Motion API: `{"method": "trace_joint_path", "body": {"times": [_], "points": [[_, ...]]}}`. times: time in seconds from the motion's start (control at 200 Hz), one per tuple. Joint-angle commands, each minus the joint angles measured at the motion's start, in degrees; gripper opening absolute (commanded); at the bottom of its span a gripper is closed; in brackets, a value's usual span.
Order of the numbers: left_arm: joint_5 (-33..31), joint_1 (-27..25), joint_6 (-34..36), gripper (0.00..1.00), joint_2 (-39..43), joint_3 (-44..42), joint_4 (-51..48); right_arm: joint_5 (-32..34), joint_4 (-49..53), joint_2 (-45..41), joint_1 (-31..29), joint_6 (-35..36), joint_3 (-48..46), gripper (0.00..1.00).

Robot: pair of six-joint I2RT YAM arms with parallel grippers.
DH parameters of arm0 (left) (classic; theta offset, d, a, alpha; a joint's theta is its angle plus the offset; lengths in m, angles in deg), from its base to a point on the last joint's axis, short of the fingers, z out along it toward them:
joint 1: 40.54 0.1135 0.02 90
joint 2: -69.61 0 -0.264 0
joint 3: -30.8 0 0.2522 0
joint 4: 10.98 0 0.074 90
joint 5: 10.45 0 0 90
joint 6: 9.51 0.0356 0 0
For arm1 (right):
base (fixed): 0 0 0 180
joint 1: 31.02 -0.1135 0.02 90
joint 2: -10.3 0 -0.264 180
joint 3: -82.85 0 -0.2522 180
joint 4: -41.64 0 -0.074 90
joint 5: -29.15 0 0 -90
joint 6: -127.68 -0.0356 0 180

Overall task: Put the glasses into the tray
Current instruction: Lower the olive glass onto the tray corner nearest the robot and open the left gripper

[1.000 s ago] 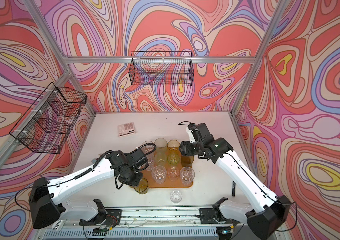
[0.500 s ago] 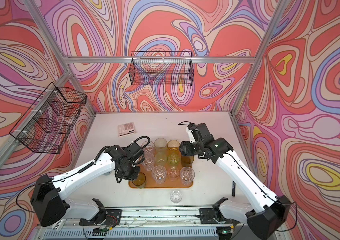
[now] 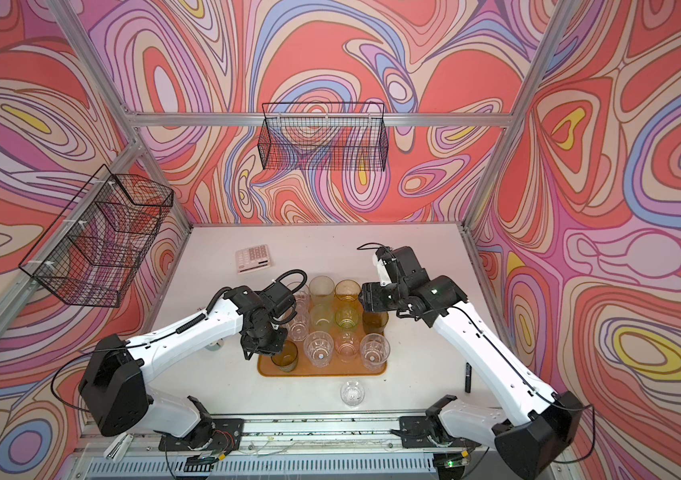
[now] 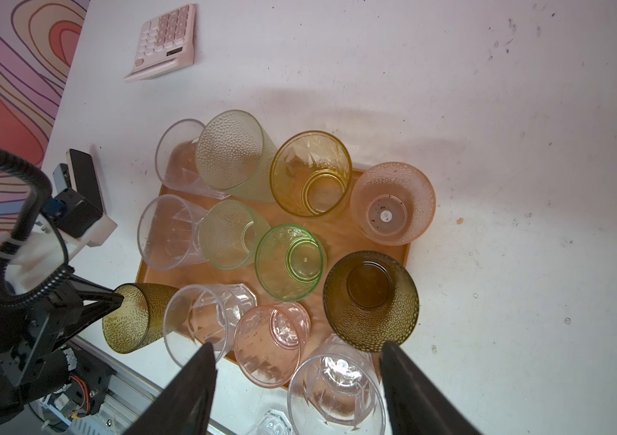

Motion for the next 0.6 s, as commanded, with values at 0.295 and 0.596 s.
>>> {"method": "trace_joint_path", "body": {"times": [0.295, 0.596], "points": [[-1.13, 0.24, -0.90, 0.01, -2.53, 1.02, 3.18, 0.31, 0.85, -1.14, 0.23, 0.58, -0.14, 0.71], [-0.56, 0.30, -0.72, 0.03, -3.25, 0.66, 3.42, 0.10, 0.54, -0.83, 0.25, 0.72, -0.22, 0.71]]}}
